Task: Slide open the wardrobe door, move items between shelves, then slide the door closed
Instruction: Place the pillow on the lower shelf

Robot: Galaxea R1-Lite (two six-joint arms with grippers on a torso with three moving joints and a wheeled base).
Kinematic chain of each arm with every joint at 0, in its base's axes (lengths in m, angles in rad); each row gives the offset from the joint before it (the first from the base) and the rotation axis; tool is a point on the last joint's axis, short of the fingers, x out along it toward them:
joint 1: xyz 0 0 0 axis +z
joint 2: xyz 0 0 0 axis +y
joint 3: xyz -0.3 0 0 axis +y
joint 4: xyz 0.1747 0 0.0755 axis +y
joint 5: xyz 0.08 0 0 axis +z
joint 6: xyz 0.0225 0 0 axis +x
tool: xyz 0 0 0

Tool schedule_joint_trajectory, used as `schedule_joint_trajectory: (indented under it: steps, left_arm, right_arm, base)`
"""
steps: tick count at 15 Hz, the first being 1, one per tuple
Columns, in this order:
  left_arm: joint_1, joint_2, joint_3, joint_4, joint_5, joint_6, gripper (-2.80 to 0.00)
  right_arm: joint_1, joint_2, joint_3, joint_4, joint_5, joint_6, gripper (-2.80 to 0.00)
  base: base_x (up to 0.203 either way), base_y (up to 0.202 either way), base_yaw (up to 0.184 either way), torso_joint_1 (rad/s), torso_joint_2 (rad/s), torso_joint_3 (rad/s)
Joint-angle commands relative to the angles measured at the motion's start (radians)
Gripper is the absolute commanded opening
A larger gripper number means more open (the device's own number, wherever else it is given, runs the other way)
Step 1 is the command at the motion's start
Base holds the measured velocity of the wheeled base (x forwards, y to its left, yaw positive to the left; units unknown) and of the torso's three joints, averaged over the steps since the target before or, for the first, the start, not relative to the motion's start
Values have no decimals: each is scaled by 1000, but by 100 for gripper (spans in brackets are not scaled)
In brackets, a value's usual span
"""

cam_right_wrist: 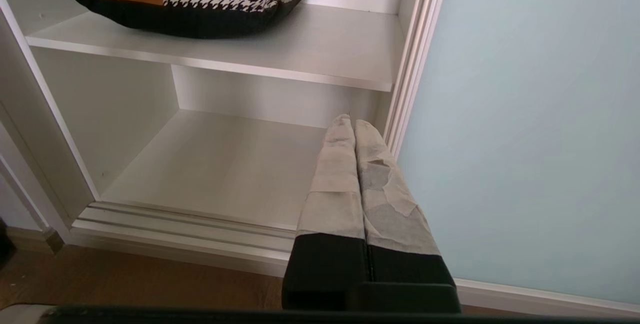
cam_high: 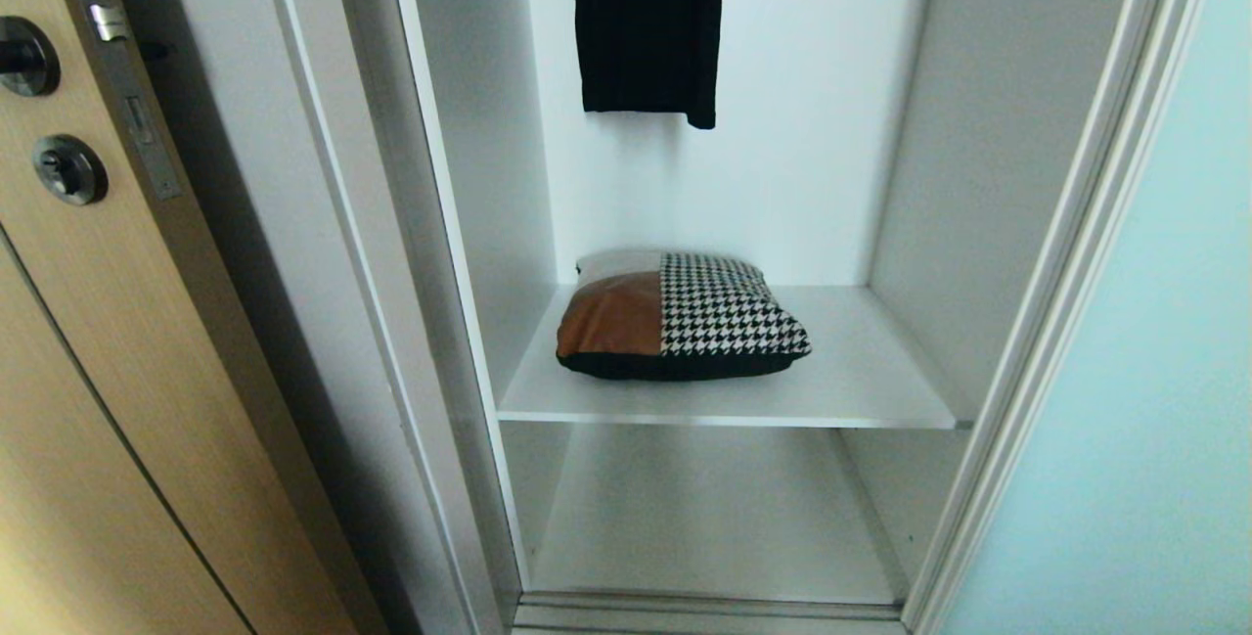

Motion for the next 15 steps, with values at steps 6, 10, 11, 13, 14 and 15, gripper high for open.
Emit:
schedule_joint_trajectory:
  steps: [6, 10, 11, 13, 14, 15]
  left_arm:
    - [0, 1, 0, 0, 0, -1, -280]
    - [0, 1, 0, 0, 0, -1, -280]
    - [0, 1, 0, 0, 0, -1, -280]
    - [0, 1, 0, 0, 0, -1, -280]
    - [0, 1, 0, 0, 0, -1, -280]
    - [0, 1, 0, 0, 0, -1, -280]
  right_arm:
    - [1, 0, 0, 0, 1, -1, -280]
    - [0, 0, 0, 0, 1, -1, -280]
    - [0, 0, 0, 0, 1, -1, -280]
    - [0, 0, 0, 0, 1, -1, -280]
    - [0, 0, 0, 0, 1, -1, -280]
    - [1, 0, 0, 0, 1, -1, -280]
  base:
    - [0, 0, 0, 0, 0, 0]
    - [0, 0, 0, 0, 0, 0]
    - [0, 0, 0, 0, 0, 0]
    - [0, 0, 0, 0, 0, 0]
    - [0, 0, 0, 0, 0, 0]
    - [0, 0, 0, 0, 0, 0]
